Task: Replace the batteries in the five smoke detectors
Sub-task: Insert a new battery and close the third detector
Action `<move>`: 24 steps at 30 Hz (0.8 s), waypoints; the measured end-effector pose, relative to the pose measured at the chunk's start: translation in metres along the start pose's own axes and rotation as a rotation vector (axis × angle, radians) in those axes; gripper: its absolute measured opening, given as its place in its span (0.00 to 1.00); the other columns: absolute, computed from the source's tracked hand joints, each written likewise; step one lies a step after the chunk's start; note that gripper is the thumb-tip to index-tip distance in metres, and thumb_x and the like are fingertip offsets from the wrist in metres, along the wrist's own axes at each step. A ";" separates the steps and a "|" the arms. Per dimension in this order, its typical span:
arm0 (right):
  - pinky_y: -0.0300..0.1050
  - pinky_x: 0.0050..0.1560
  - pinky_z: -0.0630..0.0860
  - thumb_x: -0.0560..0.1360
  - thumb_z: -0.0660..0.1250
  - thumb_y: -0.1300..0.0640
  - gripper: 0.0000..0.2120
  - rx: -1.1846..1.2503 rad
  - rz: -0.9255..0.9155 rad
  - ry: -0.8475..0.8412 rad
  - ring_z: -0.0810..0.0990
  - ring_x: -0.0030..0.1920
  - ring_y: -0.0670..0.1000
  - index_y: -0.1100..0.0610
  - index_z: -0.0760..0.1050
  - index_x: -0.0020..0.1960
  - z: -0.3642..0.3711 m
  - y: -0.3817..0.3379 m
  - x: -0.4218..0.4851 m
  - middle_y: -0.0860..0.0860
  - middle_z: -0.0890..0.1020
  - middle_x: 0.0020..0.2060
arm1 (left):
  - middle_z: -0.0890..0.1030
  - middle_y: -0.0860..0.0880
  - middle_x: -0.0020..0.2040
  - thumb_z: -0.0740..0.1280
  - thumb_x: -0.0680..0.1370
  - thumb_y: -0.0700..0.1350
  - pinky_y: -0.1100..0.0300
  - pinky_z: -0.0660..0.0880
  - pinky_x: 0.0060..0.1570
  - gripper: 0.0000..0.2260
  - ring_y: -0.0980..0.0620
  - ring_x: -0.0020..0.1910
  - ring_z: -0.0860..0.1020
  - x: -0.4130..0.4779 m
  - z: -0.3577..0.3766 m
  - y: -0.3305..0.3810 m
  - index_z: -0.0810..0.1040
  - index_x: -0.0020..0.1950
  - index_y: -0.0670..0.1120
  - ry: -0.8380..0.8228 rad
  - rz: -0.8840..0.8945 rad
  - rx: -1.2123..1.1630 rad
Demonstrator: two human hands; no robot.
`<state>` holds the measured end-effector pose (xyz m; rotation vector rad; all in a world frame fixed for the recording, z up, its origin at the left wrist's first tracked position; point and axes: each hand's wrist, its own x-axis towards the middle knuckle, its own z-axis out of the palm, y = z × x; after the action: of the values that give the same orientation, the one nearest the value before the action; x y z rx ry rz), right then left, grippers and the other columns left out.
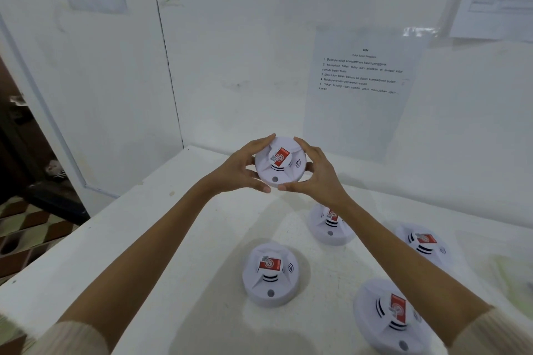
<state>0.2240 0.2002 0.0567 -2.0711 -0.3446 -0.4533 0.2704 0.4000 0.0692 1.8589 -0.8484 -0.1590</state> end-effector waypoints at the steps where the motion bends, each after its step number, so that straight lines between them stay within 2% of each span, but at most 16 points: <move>1: 0.33 0.55 0.70 0.60 0.80 0.58 0.44 0.002 0.007 0.002 0.70 0.60 0.47 0.54 0.61 0.71 0.000 -0.001 0.000 0.48 0.70 0.59 | 0.65 0.54 0.68 0.76 0.65 0.31 0.64 0.78 0.48 0.43 0.52 0.62 0.71 0.001 0.001 0.000 0.57 0.71 0.54 0.007 0.013 0.026; 5: 0.35 0.53 0.74 0.61 0.79 0.60 0.44 0.005 0.013 -0.024 0.72 0.58 0.49 0.55 0.61 0.71 -0.002 -0.004 -0.001 0.54 0.70 0.63 | 0.66 0.55 0.64 0.77 0.64 0.33 0.66 0.77 0.49 0.43 0.52 0.60 0.72 0.004 0.002 -0.005 0.57 0.71 0.52 0.073 0.091 0.133; 7: 0.41 0.59 0.72 0.61 0.79 0.60 0.44 -0.028 -0.016 -0.031 0.71 0.61 0.51 0.57 0.61 0.71 -0.003 -0.005 -0.003 0.54 0.70 0.64 | 0.67 0.54 0.64 0.78 0.63 0.34 0.68 0.76 0.50 0.43 0.54 0.59 0.72 0.004 0.002 -0.008 0.58 0.70 0.51 0.087 0.117 0.158; 9: 0.45 0.65 0.67 0.60 0.80 0.58 0.44 -0.107 -0.059 -0.034 0.68 0.64 0.52 0.58 0.61 0.70 -0.003 -0.005 -0.003 0.54 0.70 0.65 | 0.68 0.52 0.64 0.78 0.62 0.34 0.70 0.75 0.50 0.43 0.56 0.58 0.72 0.003 0.001 -0.009 0.59 0.70 0.50 0.098 0.129 0.164; 13: 0.26 0.60 0.58 0.59 0.81 0.55 0.43 -0.177 -0.142 0.010 0.64 0.58 0.42 0.62 0.65 0.68 -0.001 -0.006 -0.005 0.56 0.72 0.63 | 0.70 0.50 0.64 0.79 0.61 0.34 0.72 0.74 0.51 0.42 0.59 0.58 0.73 0.002 -0.002 -0.010 0.63 0.69 0.48 0.120 0.159 0.198; 15: 0.28 0.60 0.58 0.57 0.80 0.51 0.44 -0.194 -0.158 0.024 0.62 0.58 0.39 0.61 0.66 0.67 0.000 -0.004 -0.004 0.54 0.72 0.63 | 0.70 0.51 0.65 0.80 0.60 0.35 0.71 0.74 0.50 0.42 0.63 0.59 0.73 0.002 -0.004 -0.010 0.64 0.68 0.50 0.125 0.147 0.188; 18: 0.25 0.59 0.57 0.57 0.81 0.54 0.44 -0.189 -0.153 0.014 0.63 0.60 0.43 0.59 0.66 0.68 -0.001 -0.001 -0.003 0.52 0.71 0.63 | 0.70 0.55 0.64 0.80 0.59 0.35 0.72 0.73 0.51 0.41 0.68 0.59 0.71 0.001 -0.007 -0.009 0.65 0.67 0.51 0.123 0.125 0.165; 21: 0.23 0.59 0.57 0.56 0.82 0.53 0.44 -0.193 -0.162 0.016 0.64 0.59 0.44 0.58 0.66 0.67 -0.003 0.001 -0.002 0.50 0.72 0.63 | 0.70 0.56 0.65 0.80 0.59 0.36 0.71 0.73 0.53 0.41 0.68 0.61 0.70 0.001 -0.008 -0.011 0.66 0.67 0.52 0.125 0.111 0.164; 24: 0.22 0.59 0.55 0.56 0.82 0.55 0.43 -0.206 -0.172 0.017 0.64 0.59 0.44 0.60 0.67 0.67 -0.002 0.002 -0.002 0.53 0.73 0.63 | 0.70 0.57 0.65 0.81 0.59 0.37 0.71 0.73 0.54 0.42 0.67 0.62 0.69 0.001 -0.009 -0.013 0.66 0.67 0.53 0.119 0.109 0.179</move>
<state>0.2222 0.1974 0.0551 -2.2446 -0.4849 -0.6321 0.2813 0.4088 0.0621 1.9612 -0.9026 0.0978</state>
